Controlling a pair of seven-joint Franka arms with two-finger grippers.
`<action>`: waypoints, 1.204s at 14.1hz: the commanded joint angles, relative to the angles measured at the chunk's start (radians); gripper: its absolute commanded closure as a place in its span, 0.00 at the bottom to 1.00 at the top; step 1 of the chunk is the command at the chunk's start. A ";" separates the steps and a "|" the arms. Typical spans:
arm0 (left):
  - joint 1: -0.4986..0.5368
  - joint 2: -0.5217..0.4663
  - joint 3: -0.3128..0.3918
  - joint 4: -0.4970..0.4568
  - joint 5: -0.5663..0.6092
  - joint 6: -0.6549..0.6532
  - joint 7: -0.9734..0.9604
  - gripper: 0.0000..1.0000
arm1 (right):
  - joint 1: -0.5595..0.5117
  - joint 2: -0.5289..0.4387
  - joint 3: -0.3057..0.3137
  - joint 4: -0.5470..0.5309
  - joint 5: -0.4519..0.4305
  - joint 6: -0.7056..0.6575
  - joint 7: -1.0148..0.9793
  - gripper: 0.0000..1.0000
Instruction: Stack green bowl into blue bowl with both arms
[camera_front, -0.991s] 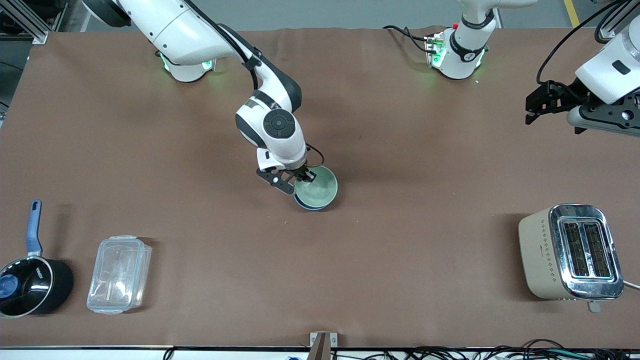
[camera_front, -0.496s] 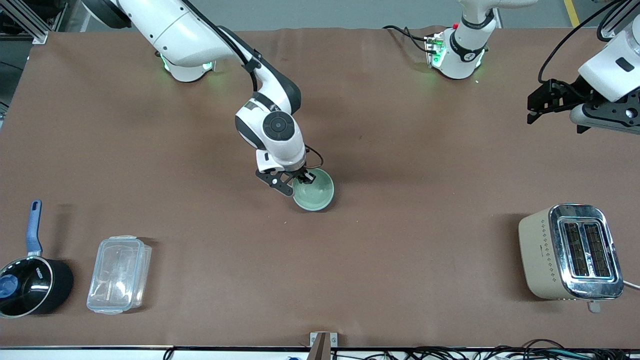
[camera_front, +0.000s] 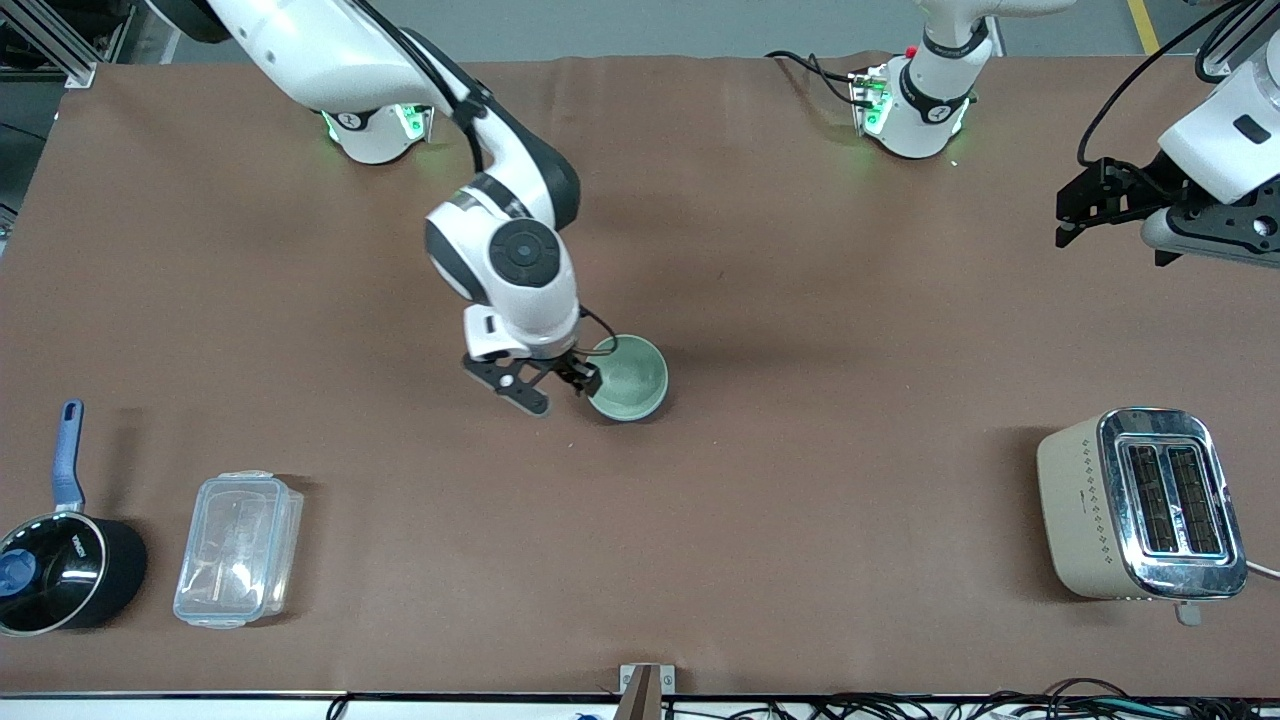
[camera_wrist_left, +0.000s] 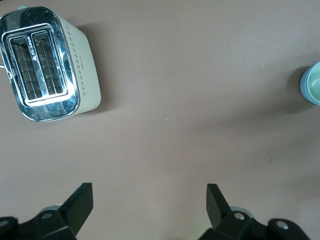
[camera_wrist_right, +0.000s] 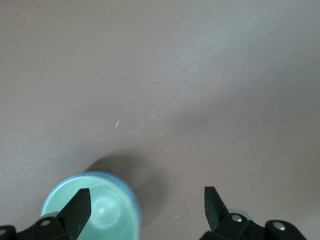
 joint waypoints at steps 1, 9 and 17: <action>-0.001 0.003 0.000 0.013 0.012 -0.018 0.015 0.00 | -0.119 -0.155 0.015 -0.038 -0.019 -0.132 -0.219 0.00; 0.002 0.003 -0.002 0.013 0.000 -0.028 0.015 0.00 | -0.302 -0.459 -0.184 -0.041 0.166 -0.331 -0.870 0.00; 0.005 0.006 0.006 0.013 0.003 -0.028 0.017 0.00 | -0.270 -0.567 -0.430 -0.007 0.236 -0.427 -1.211 0.00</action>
